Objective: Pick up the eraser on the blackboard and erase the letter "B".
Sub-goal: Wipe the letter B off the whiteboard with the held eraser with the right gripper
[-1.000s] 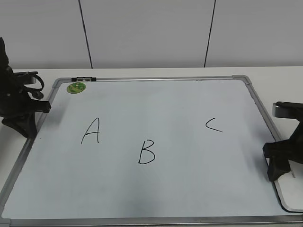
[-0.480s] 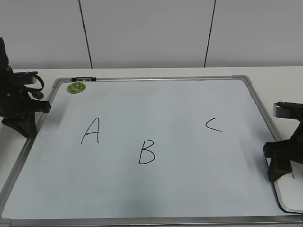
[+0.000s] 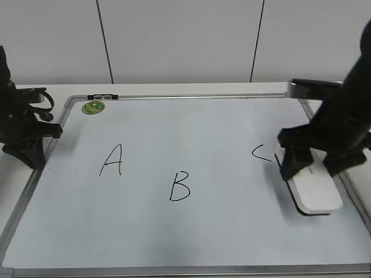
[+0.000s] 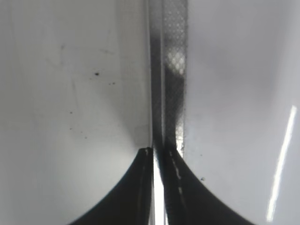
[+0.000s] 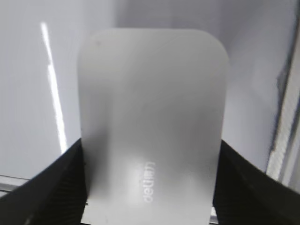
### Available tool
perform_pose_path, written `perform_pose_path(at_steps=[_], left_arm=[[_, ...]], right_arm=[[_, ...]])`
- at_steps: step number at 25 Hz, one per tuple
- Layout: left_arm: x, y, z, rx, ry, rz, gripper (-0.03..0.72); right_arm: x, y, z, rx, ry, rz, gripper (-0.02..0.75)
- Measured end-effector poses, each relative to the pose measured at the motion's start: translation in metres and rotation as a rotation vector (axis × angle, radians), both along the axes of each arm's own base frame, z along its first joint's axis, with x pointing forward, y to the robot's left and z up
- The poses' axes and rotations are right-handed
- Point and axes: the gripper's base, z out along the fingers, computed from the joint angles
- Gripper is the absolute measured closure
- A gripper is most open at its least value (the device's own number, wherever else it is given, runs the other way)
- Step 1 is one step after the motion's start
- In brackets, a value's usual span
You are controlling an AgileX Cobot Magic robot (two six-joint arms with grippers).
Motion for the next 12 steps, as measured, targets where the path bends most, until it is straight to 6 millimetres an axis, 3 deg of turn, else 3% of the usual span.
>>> perform_pose_path(at_steps=[6, 12], left_arm=[[0.0, 0.0, 0.0, -0.002, 0.0, 0.001, 0.646], [0.0, 0.0, 0.0, -0.003, 0.0, 0.002, 0.646]], right_arm=[[0.02, 0.06, 0.032, 0.009, -0.073, 0.186, 0.225], [0.046, 0.099, 0.022, -0.072, -0.016, 0.29, 0.225]])
